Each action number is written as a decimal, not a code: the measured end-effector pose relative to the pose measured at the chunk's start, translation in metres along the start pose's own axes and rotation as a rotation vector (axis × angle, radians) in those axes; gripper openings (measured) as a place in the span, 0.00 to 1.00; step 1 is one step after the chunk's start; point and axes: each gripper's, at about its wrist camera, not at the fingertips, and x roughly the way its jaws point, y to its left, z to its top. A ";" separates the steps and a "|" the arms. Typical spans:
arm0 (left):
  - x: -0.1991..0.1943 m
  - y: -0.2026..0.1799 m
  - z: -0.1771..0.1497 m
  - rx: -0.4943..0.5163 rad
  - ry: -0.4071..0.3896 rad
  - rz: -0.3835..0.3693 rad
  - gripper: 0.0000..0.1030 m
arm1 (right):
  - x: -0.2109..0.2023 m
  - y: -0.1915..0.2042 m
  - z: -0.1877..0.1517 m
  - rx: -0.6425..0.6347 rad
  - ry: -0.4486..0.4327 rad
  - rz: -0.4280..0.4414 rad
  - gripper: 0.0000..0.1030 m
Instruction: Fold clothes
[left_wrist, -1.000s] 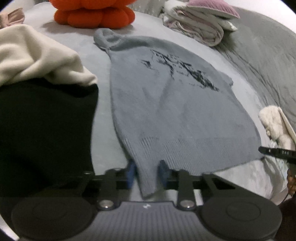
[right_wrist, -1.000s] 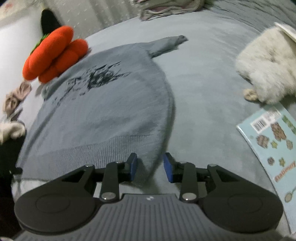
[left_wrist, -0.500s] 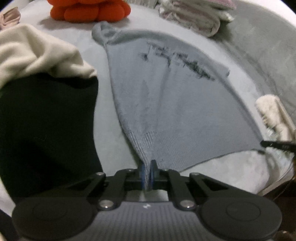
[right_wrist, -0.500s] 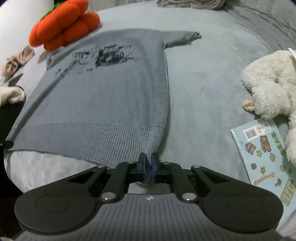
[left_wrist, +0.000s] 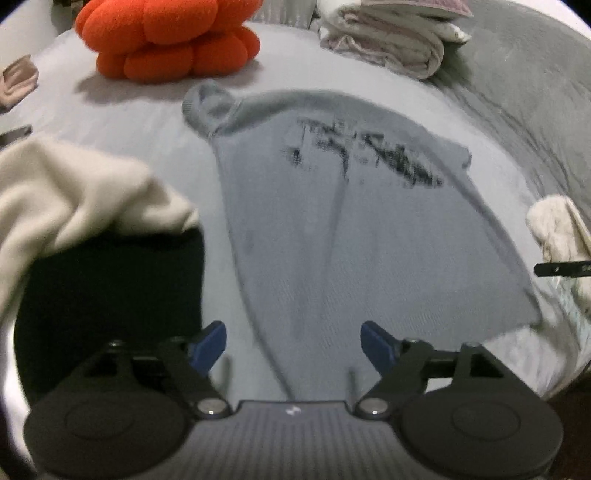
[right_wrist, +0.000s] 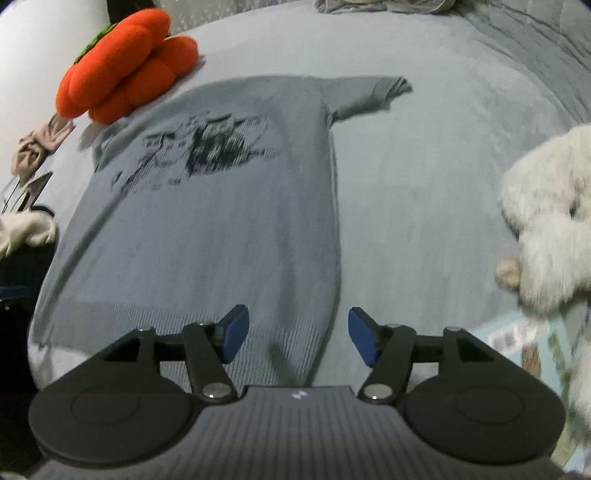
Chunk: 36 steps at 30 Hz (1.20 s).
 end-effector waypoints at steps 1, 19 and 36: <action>0.003 -0.001 0.007 0.000 -0.008 0.001 0.80 | 0.001 -0.001 0.005 0.001 -0.004 0.002 0.63; 0.102 0.030 0.151 -0.129 -0.103 0.107 0.81 | 0.101 0.063 0.151 -0.104 -0.087 0.113 0.68; 0.205 0.010 0.232 -0.135 -0.335 0.123 0.81 | 0.181 0.071 0.223 0.043 -0.380 -0.050 0.68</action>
